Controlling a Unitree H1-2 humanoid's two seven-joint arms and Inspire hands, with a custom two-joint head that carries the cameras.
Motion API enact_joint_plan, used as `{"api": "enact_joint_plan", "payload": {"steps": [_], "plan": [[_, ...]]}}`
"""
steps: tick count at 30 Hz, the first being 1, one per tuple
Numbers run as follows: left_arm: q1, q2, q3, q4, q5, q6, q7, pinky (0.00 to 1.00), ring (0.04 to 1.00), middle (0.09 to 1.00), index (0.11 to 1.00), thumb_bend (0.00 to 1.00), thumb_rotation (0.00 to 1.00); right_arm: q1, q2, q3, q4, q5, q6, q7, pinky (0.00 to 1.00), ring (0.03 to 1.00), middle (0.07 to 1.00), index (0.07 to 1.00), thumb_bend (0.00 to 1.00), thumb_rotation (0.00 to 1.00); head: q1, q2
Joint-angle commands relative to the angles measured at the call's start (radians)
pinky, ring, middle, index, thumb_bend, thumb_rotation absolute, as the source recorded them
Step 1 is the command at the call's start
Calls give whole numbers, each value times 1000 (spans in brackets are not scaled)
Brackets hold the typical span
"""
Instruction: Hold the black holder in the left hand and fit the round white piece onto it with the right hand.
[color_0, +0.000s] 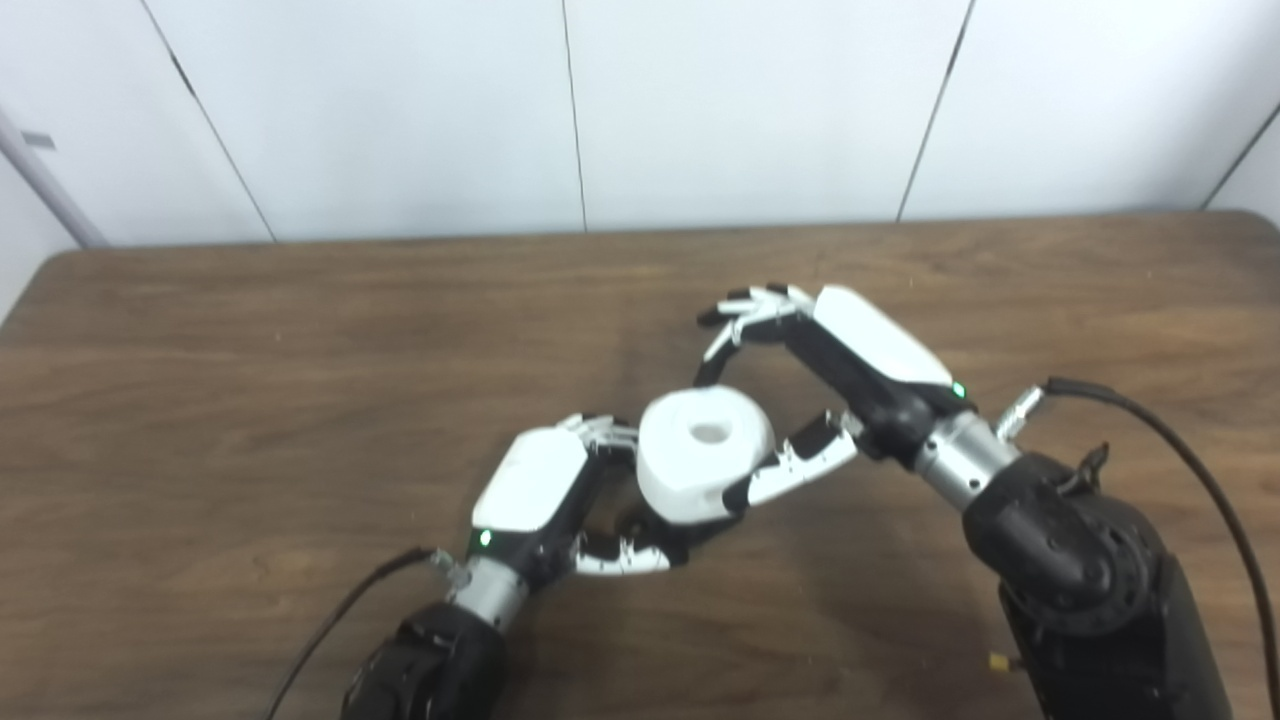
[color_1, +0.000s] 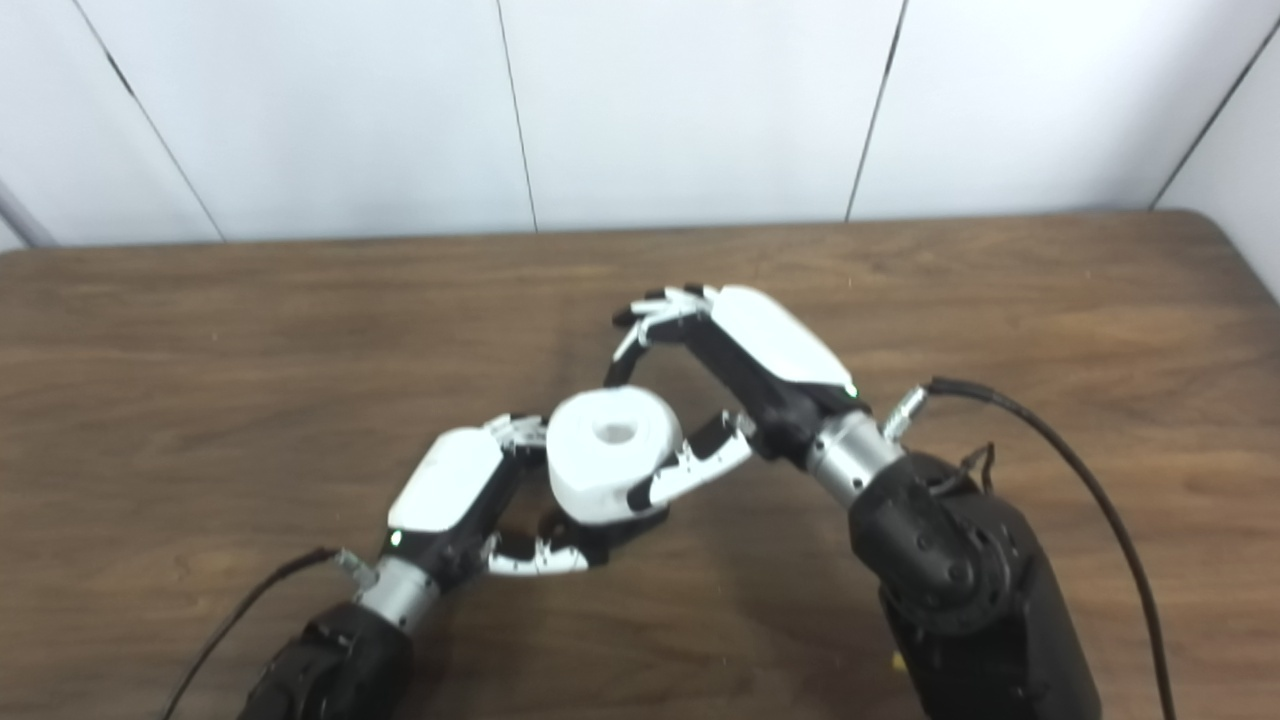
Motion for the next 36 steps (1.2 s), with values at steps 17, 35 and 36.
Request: {"api": "enact_joint_plan", "payload": {"steps": [17, 35, 36], "plan": [[14, -4, -27, 42, -4, -1, -29, 886, 826, 755, 483, 525, 55, 6, 8, 21, 15, -10, -29, -62, 1000, 933, 835, 481, 525, 136, -7, 1], [9, -1, -24, 49, -13, -10, -13, 882, 825, 751, 482, 525, 55, 25, 8, 37, 50, -7, -65, -99, 1000, 930, 830, 481, 525, 137, -20, -7], [9, -1, -24, 49, -12, -9, -14, 882, 826, 751, 482, 525, 55, 26, 6, 37, 52, -6, -68, -100, 1000, 929, 830, 481, 525, 137, -26, -6]]}}
